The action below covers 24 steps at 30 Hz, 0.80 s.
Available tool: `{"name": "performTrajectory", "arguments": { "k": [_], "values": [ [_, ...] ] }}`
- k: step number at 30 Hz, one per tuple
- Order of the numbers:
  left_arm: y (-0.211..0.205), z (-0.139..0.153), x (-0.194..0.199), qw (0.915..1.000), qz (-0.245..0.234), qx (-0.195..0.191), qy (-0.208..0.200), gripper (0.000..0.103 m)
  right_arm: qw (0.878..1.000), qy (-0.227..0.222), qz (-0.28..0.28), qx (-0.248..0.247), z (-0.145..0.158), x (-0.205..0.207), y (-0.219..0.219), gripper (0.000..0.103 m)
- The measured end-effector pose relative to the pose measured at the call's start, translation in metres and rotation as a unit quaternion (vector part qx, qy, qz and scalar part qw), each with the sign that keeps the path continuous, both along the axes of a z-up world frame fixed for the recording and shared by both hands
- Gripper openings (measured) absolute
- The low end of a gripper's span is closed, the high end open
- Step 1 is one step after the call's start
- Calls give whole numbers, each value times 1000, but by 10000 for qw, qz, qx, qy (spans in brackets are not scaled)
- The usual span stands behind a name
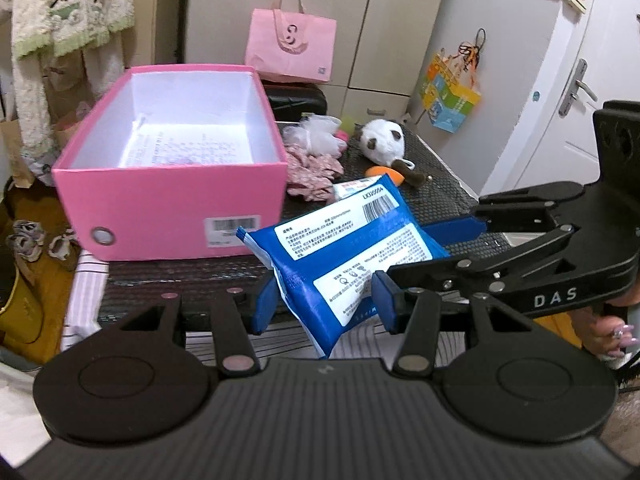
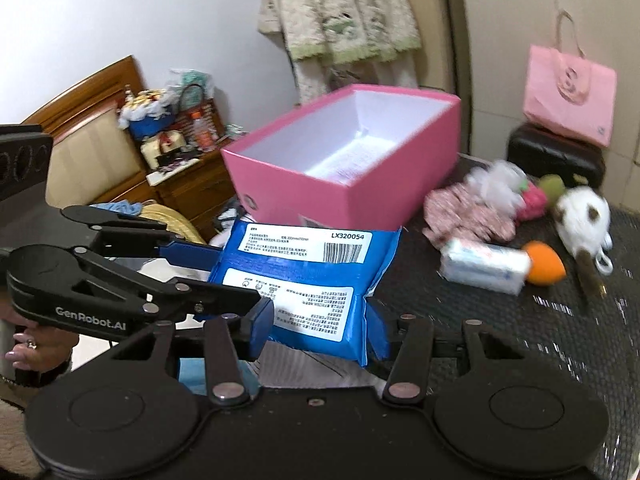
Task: Organize soft objects
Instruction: 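Carry the blue wet-wipe pack with the left tool into the pink box and release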
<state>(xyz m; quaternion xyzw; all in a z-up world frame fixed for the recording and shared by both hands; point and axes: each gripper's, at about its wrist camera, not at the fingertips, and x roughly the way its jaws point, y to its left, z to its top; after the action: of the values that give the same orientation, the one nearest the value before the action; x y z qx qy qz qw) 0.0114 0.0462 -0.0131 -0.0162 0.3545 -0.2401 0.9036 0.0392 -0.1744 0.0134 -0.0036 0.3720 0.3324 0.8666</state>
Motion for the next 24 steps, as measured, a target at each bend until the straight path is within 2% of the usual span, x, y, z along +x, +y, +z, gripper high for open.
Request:
{"name": "performTrajectory", "arguments": {
  "k": [7,14,18,24],
  "values": [
    [20,28,16,9993,217,32,-318,49,9991,-310,297,-66,33,24,25,56],
    [37,45,76,9972,414,-39,-614,49,9960,-868,191,-32,50,68,47,57],
    [45,45,121,9971,506,-105,-555,49,9964,-842,38,113,47,110,56,57],
    [61,32,188,9980,569,-250,-129,49,9983,-581,-47,47,34,168,72,56]
  ]
}}
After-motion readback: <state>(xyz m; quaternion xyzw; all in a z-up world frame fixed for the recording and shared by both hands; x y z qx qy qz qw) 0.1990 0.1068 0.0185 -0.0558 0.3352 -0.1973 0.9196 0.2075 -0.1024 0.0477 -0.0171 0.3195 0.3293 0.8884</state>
